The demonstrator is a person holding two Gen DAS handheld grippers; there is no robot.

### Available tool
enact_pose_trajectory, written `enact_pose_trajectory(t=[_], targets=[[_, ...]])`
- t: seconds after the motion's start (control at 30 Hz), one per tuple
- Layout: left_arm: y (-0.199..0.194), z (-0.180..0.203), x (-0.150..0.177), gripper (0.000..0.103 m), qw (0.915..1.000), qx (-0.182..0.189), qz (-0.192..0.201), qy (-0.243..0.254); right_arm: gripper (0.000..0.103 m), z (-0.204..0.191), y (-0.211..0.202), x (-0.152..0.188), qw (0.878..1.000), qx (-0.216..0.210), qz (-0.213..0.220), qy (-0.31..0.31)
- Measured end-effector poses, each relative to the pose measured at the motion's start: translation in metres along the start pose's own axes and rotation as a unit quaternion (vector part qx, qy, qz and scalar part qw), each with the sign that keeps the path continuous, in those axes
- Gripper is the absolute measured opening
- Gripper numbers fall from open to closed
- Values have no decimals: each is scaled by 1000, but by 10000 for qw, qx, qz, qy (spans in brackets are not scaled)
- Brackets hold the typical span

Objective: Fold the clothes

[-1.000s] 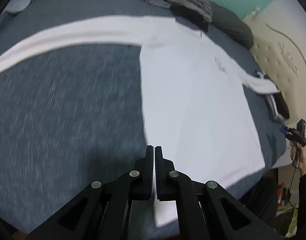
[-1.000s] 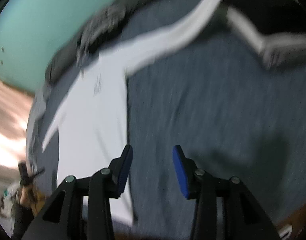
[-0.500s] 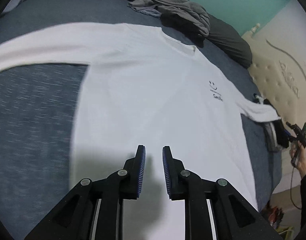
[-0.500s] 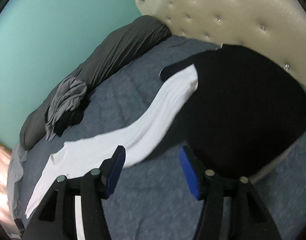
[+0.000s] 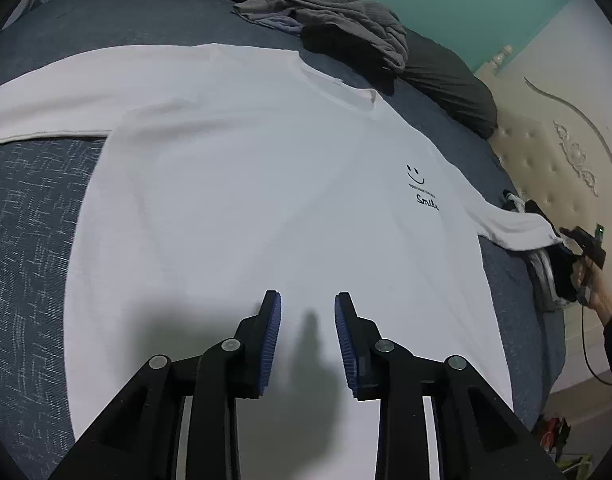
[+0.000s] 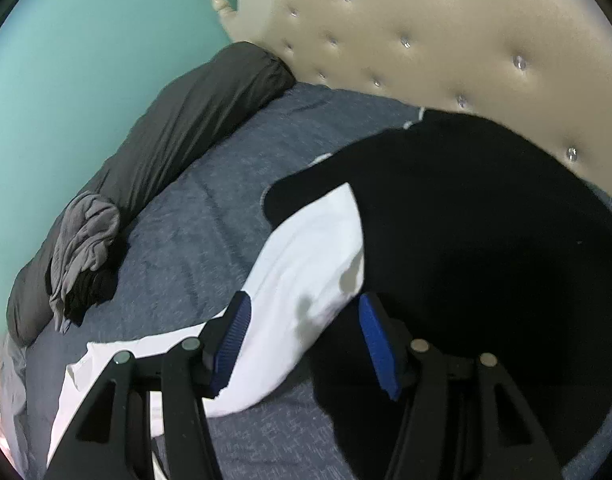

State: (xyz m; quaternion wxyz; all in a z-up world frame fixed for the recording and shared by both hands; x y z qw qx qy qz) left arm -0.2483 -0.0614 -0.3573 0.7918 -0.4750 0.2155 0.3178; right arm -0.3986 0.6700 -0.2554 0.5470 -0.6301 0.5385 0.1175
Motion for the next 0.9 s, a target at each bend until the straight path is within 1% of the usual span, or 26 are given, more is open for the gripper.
enact_pose_trajectory(t=[0.07,0.13,0.17,0.2,0.23,0.33,0.5,0.67,0.73,0.9], targets=[[0,2,2,31,9999,3,-19,118,44,2,4,-1,9999,36,20,-97],[0,4,4,32,9996,1,-39,262,24,3,8,-1,9996,103,51,-262],[0,5,4,32,9995,-5,-44,298,19,4,8,-2,9991,168,79,-381],[0,5,4,32,9994,-12,-48,330,10,4,8,-3,9986,199,113,-480],[0,5,4,32,9994,0,-45,340,7,2,6,-5,9981,188,153,-562],[-1,6,4,32,9995,38,-17,319,4,-17,-3,-10,9968,-17,303,-744],[-5,5,3,32,9995,44,28,308,4,-49,-20,-20,9924,-358,552,-1044],[-14,7,1,32,9996,119,120,217,4,-83,-37,-28,9854,-709,784,-1337],[-19,9,1,32,9995,150,144,233,4,-113,-46,-26,9812,-962,781,-1478],[-36,13,-1,32,9993,221,167,243,4,-204,-73,-8,9641,-1643,700,-1963]])
Point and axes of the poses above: each gripper's, at about its wrist camera, not at the fingertips, and y roughly the way its jaws point, z to its right, x to its underside, the point moved 9 cm from there along y, roughly the way its jaws point, and after that the axes turned 15 degrees about z, right-handed, at the moved point
